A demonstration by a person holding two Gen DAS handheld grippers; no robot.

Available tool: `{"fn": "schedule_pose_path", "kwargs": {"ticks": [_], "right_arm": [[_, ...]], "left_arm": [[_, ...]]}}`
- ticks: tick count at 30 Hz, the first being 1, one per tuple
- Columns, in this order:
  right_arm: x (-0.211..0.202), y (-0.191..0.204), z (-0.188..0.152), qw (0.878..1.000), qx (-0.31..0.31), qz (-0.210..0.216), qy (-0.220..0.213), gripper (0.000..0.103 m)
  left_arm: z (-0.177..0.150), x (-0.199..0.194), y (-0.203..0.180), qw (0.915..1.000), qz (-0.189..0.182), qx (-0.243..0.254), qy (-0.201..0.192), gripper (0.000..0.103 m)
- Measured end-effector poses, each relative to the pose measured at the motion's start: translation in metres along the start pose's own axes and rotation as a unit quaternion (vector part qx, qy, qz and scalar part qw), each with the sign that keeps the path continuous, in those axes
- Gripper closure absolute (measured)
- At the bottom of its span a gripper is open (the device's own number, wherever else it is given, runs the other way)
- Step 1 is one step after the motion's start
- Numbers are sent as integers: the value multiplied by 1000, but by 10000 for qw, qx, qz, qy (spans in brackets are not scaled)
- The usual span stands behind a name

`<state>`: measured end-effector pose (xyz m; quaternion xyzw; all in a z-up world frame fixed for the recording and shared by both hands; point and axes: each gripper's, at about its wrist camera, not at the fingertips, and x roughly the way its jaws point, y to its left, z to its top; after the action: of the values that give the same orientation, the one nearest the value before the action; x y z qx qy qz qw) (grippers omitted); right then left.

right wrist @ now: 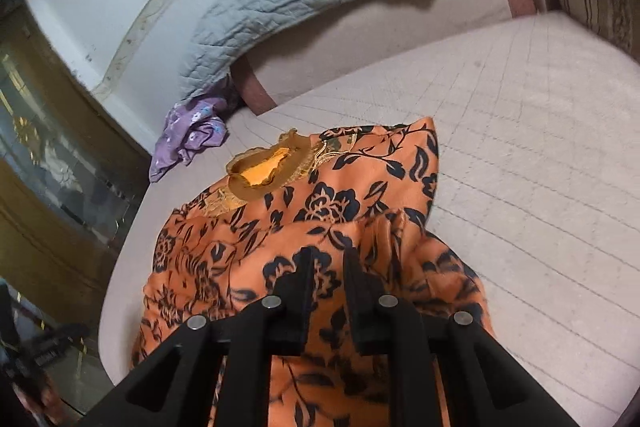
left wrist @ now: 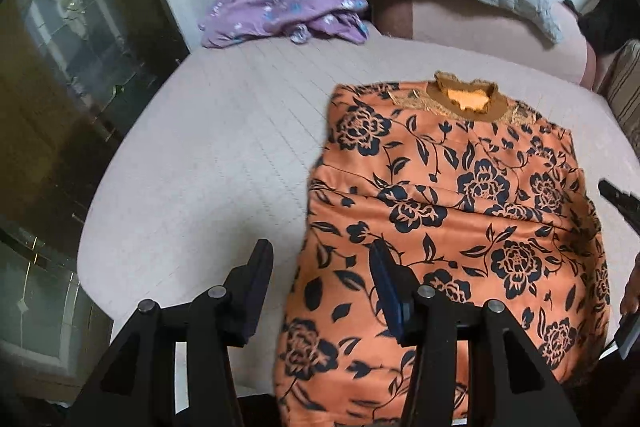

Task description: Fold small clothes

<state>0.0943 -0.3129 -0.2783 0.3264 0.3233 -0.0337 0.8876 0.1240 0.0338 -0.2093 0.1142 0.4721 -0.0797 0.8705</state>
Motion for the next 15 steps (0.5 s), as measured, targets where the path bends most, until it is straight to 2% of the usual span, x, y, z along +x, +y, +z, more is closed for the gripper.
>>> {"fn": "schedule_pose_path", "kwargs": {"ticks": [2,8,10,11,12,13,15], "right_arm": [[-12,0,-8,10000,-3,-14,9,85],[-50,-15,-32,9998,211,-26,26,84],[-58,-22,-39,9995,287,-71,71,70],[-59,-25,-40,9994,334,-88,91,68],[-61,-29,-42,9991,400,-120,99,58],[-63,-31,-43,9988,464,-154,81,39],[-71,-36,-44,9981,594,-140,-40,35]], "left_arm": [[-5,-9,6,9999,-53,-93,-87,44],[-23,-18,19,9992,-208,-303,-130,43],[-31,-17,24,9989,-239,-390,-88,43],[-33,-17,27,9987,-253,-435,-66,43],[-36,-16,30,9985,-260,-470,-53,43],[-38,-15,33,9984,-261,-501,-48,43],[-45,-14,41,9981,-239,-571,-32,43]]}}
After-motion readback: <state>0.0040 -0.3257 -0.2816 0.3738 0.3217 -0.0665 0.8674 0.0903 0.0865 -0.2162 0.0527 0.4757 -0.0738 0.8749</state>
